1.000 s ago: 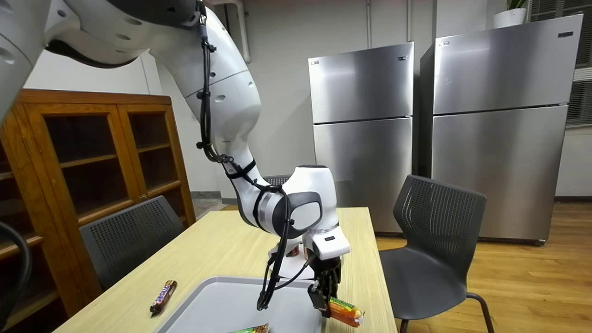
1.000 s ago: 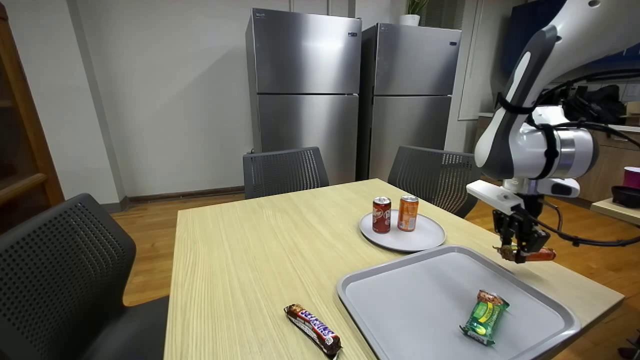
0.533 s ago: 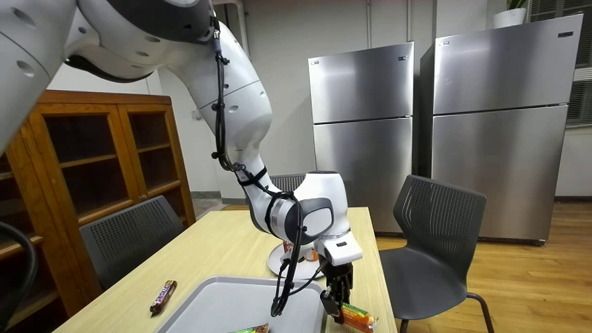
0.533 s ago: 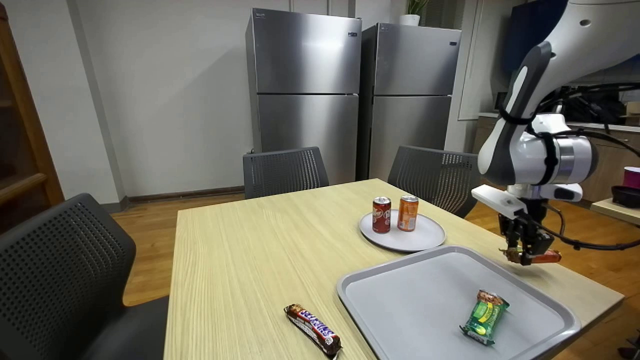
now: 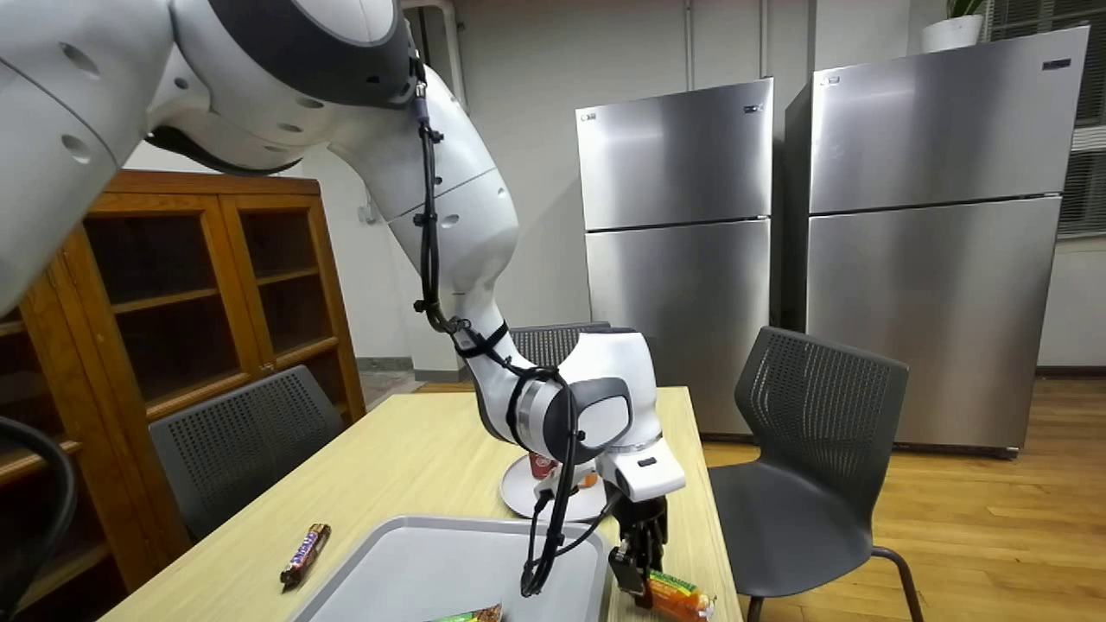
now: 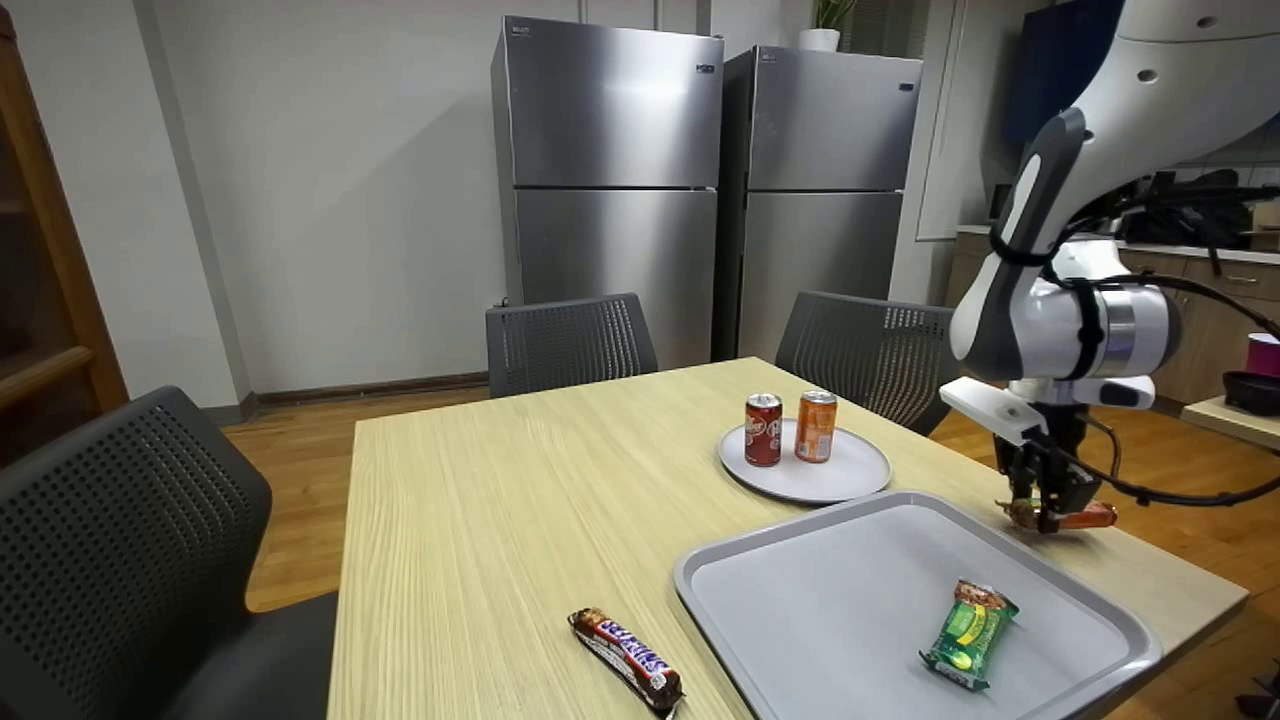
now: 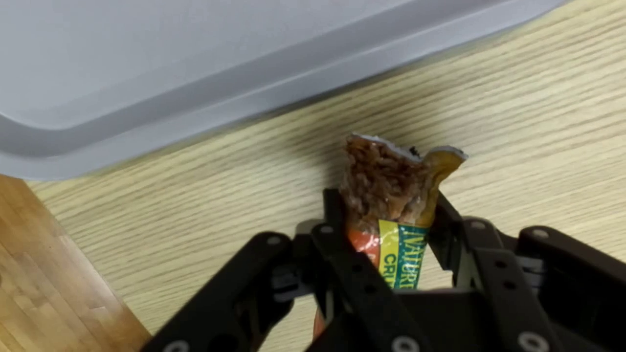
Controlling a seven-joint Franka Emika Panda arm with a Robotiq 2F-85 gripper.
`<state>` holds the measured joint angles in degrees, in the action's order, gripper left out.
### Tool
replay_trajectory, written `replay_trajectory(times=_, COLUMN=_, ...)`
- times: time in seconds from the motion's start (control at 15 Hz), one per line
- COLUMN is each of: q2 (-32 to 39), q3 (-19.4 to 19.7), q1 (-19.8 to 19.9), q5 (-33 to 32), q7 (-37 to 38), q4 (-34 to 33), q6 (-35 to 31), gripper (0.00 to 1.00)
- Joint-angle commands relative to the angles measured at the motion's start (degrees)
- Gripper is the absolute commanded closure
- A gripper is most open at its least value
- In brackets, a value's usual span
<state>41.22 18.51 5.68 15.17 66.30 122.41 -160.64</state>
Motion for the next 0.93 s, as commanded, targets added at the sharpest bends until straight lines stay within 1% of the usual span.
replay_trajectory(times=0.0, q2=0.5, q3=0.1, q1=0.2, q5=0.3, q7=0.0, q4=-1.5, q6=1.2, gripper=0.29)
replay_trajectory(times=0.07, q2=0.6, q3=0.2, q1=0.1, q5=0.2, q7=0.1, q4=-1.6, q6=1.3, gripper=0.23)
replay_trajectory(times=0.27, q2=0.2, q3=0.1, q1=0.1, q5=0.3, q7=0.0, q4=-1.4, q6=1.3, gripper=0.01)
replay_trajectory(times=0.4, q2=-0.8, q3=0.1, q1=-0.3, q5=0.0, q7=-0.4, q4=-0.5, q6=0.9, gripper=0.00)
replay_trajectory(times=0.47, q2=-1.2, q3=1.4, q1=-2.1, q5=-1.0, q7=0.3, q4=0.4, q6=0.2, gripper=0.00)
replay_trajectory(times=0.87, q2=-6.0, q3=4.4, q1=-8.7, q5=-5.5, q7=-0.8, q4=5.8, q6=-2.7, gripper=0.00)
